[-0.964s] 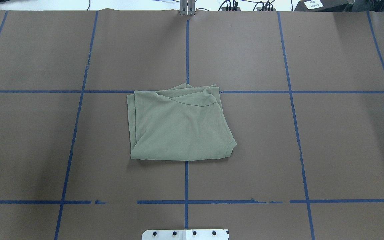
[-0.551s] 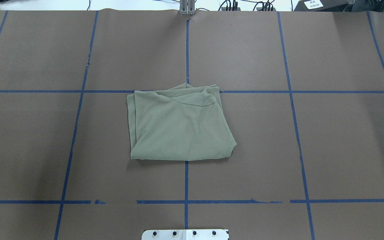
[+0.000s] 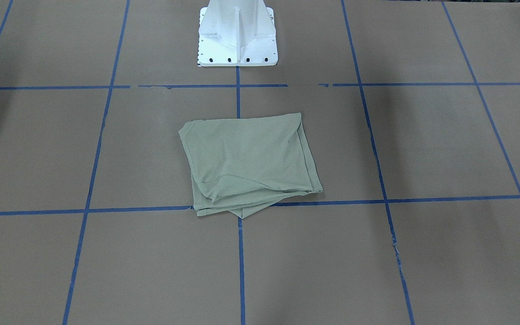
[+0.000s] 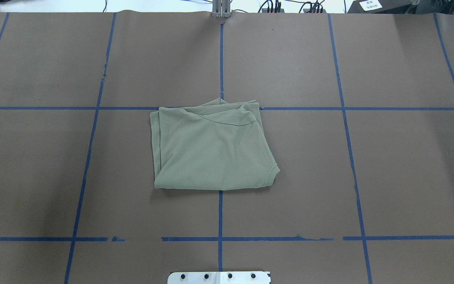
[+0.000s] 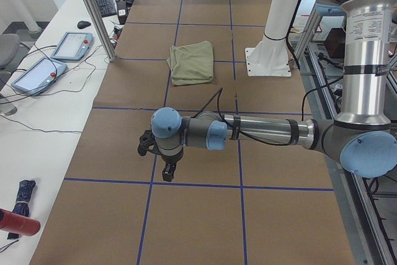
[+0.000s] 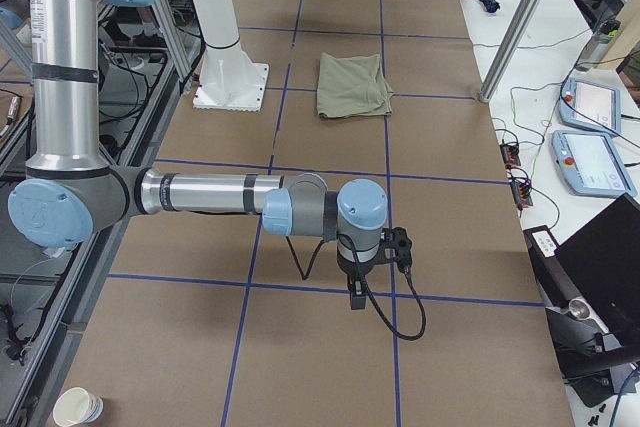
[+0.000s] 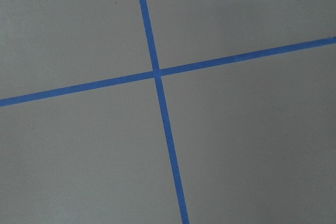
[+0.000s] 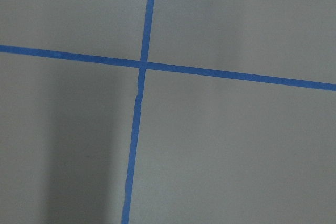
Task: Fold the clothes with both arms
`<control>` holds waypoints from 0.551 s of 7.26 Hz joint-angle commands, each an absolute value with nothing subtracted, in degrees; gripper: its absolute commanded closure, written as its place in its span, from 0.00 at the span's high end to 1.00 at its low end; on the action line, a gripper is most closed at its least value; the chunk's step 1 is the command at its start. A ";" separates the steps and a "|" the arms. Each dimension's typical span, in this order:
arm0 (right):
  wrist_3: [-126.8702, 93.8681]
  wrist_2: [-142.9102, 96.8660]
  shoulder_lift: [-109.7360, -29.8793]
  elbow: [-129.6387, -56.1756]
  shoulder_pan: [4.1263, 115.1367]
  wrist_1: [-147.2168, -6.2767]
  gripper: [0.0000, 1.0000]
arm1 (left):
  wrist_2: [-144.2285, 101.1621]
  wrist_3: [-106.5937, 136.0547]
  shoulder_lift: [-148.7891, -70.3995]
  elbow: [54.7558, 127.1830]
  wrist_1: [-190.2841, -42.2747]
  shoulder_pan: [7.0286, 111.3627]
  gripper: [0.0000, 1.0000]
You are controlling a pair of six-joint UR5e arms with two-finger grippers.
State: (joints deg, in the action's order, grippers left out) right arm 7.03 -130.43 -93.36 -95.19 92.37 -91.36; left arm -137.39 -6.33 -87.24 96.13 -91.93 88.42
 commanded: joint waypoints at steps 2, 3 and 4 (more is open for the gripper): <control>7.12 -130.43 -93.69 -95.19 92.37 -91.32 1.00 | -137.29 -6.33 -87.10 96.06 -91.93 88.42 1.00; 7.03 -130.43 -93.87 -95.19 92.37 -91.32 1.00 | -137.29 -6.33 -87.10 96.06 -91.93 88.42 1.00; 7.03 -130.43 -93.87 -95.19 92.37 -91.32 1.00 | -137.29 -6.33 -87.10 96.06 -91.93 88.42 1.00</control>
